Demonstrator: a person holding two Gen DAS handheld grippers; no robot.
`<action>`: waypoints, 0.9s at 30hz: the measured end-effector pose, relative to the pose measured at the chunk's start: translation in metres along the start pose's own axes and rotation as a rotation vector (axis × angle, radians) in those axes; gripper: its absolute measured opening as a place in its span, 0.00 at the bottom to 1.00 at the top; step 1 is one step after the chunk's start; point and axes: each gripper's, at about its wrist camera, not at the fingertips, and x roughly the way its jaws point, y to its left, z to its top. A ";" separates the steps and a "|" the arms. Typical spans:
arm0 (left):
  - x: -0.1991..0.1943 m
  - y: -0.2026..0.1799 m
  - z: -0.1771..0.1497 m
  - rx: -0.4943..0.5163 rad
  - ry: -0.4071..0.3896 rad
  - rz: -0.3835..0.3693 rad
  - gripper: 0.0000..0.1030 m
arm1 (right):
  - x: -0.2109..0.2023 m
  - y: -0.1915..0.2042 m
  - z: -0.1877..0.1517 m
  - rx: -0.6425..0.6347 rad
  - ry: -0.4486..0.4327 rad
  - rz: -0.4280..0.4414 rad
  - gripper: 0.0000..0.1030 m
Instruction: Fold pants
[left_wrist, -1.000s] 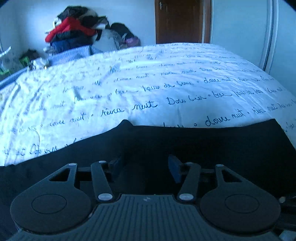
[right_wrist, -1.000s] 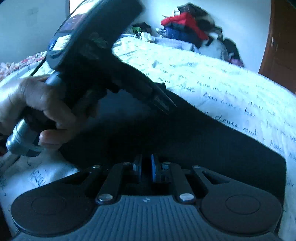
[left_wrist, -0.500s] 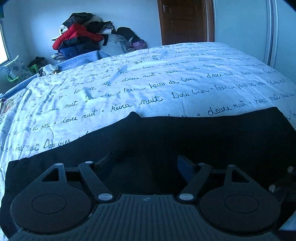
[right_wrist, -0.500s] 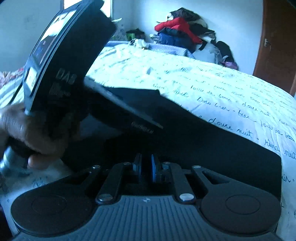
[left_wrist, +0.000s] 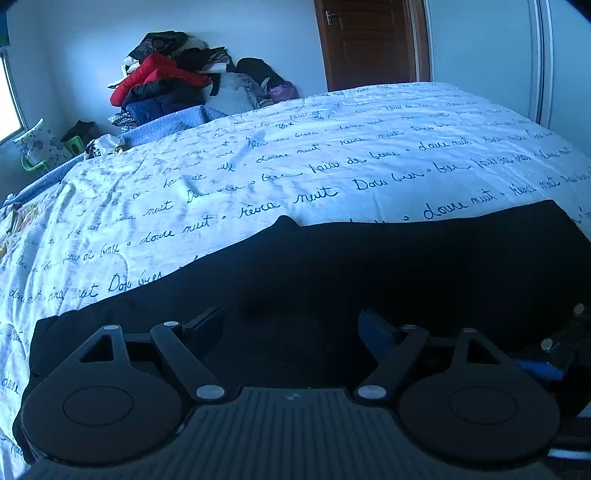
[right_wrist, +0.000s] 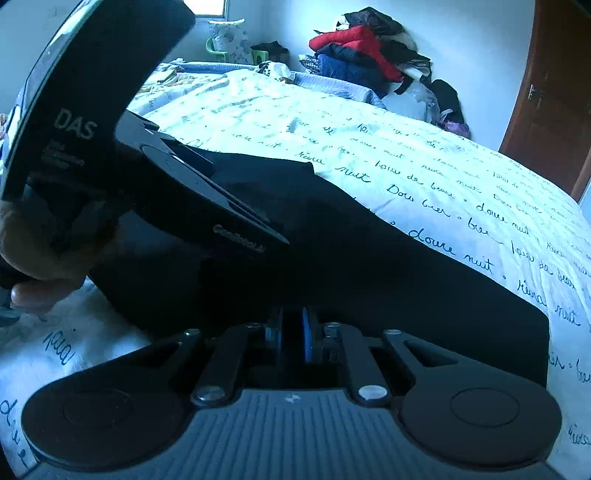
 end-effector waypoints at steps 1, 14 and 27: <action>-0.001 0.002 0.000 -0.008 -0.001 -0.001 0.80 | -0.001 0.000 0.001 0.002 0.001 -0.002 0.10; -0.006 0.033 -0.015 -0.058 0.028 0.026 0.82 | -0.001 0.009 0.007 -0.043 0.016 -0.038 0.10; -0.027 0.101 -0.036 -0.200 0.042 0.128 0.86 | 0.008 0.039 0.045 -0.194 -0.023 -0.047 0.31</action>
